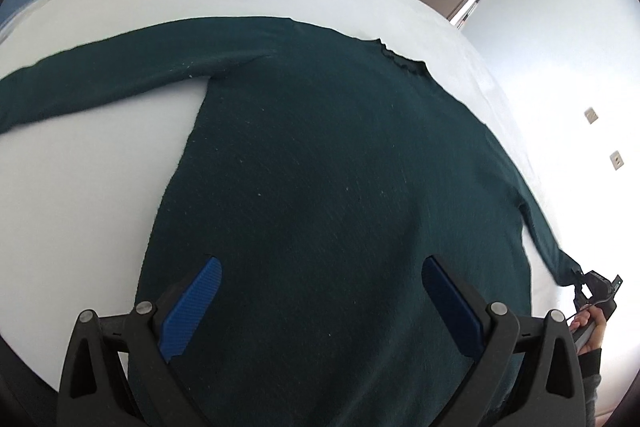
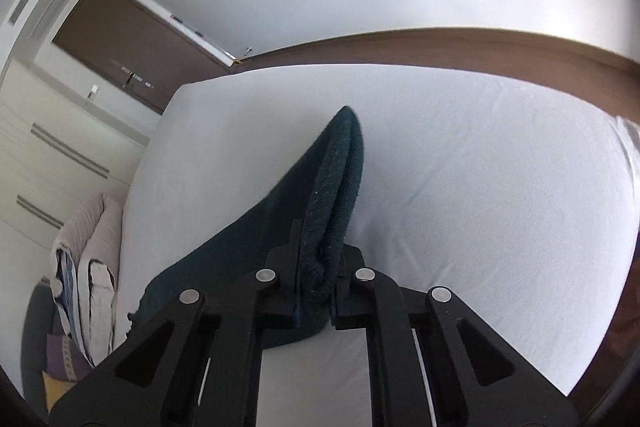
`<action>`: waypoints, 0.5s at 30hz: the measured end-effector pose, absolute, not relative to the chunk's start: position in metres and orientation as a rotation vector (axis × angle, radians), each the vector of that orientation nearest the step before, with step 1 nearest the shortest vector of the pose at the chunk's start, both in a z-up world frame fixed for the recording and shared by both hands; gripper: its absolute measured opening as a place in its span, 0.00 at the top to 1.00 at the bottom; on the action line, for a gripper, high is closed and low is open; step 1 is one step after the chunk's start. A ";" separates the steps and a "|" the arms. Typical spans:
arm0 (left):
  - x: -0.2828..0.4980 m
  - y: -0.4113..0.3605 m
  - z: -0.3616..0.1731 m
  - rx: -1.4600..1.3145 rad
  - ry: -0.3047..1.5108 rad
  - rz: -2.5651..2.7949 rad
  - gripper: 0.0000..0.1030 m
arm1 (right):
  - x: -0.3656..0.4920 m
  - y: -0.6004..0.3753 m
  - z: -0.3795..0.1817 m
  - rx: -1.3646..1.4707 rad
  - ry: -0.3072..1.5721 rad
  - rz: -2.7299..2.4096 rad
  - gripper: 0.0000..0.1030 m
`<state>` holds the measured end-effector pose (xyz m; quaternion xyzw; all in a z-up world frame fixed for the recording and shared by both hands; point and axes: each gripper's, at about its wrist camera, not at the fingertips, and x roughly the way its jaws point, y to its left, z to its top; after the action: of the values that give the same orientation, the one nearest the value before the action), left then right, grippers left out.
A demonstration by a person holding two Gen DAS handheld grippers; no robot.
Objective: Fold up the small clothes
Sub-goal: 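Grasp a sweater sleeve cuff with the right gripper and fold it across the body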
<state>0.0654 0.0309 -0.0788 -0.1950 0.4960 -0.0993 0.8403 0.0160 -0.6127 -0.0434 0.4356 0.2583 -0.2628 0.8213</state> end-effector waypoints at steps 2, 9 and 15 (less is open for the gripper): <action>0.066 0.035 -0.078 -0.442 1.043 -0.227 0.01 | 0.052 -0.592 -0.017 0.848 0.560 -0.491 0.93; 0.076 0.051 -0.069 -0.478 0.991 -0.251 0.01 | 0.196 -0.452 0.049 0.593 0.626 -0.133 0.93; 0.080 0.082 -0.066 -0.529 0.960 -0.228 0.03 | 0.296 -0.290 0.013 0.520 0.753 0.083 0.93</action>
<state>0.0801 0.0823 -0.0662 -0.2508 0.4555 -0.1082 0.8473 0.2959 -0.2902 0.0129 0.2511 0.3634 0.0401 0.8963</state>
